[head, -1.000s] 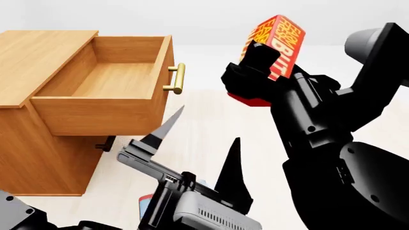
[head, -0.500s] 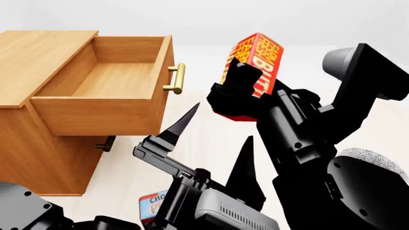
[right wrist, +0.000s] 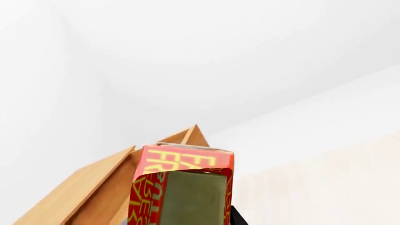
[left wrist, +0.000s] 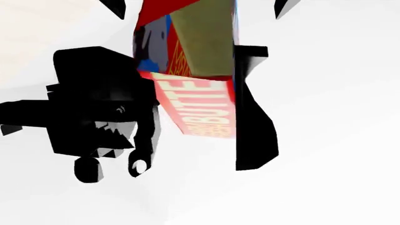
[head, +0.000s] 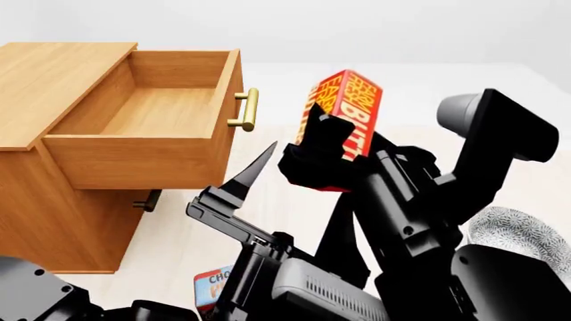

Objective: Put the butter at the back in the top drawer of the cabinet and close it.

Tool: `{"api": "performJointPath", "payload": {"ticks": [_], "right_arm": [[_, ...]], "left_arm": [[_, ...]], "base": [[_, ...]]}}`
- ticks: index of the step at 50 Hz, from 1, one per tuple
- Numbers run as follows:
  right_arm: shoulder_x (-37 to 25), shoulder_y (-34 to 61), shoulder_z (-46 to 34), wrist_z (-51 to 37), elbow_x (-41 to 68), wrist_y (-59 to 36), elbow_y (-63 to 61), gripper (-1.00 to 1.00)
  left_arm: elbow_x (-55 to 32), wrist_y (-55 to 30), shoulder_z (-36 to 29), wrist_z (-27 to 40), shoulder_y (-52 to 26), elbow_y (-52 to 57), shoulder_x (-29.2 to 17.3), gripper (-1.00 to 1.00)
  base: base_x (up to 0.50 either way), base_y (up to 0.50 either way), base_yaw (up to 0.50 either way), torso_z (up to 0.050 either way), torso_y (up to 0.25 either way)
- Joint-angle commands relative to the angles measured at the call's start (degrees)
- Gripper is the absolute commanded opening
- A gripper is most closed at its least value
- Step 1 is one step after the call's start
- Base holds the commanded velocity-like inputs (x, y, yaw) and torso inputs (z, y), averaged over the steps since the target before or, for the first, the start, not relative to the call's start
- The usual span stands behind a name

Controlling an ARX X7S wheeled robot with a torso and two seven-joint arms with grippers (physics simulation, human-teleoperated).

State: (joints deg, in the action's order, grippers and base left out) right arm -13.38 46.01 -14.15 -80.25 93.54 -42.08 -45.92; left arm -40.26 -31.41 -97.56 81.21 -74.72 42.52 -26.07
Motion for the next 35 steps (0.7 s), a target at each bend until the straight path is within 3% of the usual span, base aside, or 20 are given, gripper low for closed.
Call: {"api": "performJointPath", "payload": {"ticks": [1,27,28,35], "right_arm": [[0.14,0.63,0.02,-0.72,1.12,0.52,-1.52,-1.00],[0.26,-0.16,-1.62,-0.59,0.71,1.46,-2.11,-1.00],[0.24,-0.18,-1.67,-0.57,0.68,1.48,-2.11,-1.00],[0.14,0.06,-2.04,-0.75,0.84,1.68,-2.15,-1.00]], "left_arm": [[0.32,0.16,0.58,-0.58,0.58,-0.40,-0.23,1.00],[1.58,0.47,1.00,-1.91,1.98,-0.60,-0.37,1.00],[2.00,0.64,0.74,-2.20,2.01,-0.50,-0.35,-1.00],[3.21,0.41,-0.14,-2.94,2.14,-0.01,0.02,-1.00]], "base": [[0.00,0.00,0.00,0.000,0.000],[0.00,0.00,0.00,0.001,0.001],[0.00,0.00,0.00,0.000,0.000],[0.00,0.00,0.00,0.000,0.001]]}}
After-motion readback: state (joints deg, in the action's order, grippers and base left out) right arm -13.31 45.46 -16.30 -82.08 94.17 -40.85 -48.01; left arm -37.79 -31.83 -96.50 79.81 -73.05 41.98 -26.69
